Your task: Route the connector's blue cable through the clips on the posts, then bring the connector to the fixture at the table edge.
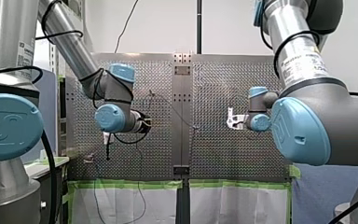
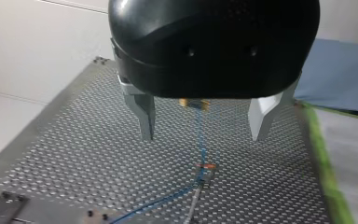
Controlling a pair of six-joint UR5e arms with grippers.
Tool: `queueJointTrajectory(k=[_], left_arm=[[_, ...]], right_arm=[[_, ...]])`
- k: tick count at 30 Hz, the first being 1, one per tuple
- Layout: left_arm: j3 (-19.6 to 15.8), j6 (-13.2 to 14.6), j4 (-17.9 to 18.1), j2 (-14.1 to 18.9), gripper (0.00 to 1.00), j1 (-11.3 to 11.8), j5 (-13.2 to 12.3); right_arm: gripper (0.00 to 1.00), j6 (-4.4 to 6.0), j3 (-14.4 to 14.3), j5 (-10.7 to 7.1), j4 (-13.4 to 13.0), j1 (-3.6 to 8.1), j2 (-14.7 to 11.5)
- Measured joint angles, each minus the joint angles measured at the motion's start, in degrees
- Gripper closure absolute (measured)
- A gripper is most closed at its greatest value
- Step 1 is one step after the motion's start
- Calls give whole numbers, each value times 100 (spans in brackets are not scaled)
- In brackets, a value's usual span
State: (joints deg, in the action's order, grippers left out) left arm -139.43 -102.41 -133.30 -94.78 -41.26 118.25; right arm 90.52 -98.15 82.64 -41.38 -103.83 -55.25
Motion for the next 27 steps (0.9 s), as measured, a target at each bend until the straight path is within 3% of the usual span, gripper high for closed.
queueJointTrajectory(k=[6,14,19,27], left_arm=[[-116,71,8,0,0,-11,-17],[-122,150,282,0,0,8,-29],[-122,178,432,0,0,10,-23],[-122,186,460,0,0,13,-25]], right_arm=[[100,79,1,125,156,62,-261],[100,208,4,137,202,176,-635],[100,221,4,143,262,211,-818],[100,208,7,351,556,412,-1183]])
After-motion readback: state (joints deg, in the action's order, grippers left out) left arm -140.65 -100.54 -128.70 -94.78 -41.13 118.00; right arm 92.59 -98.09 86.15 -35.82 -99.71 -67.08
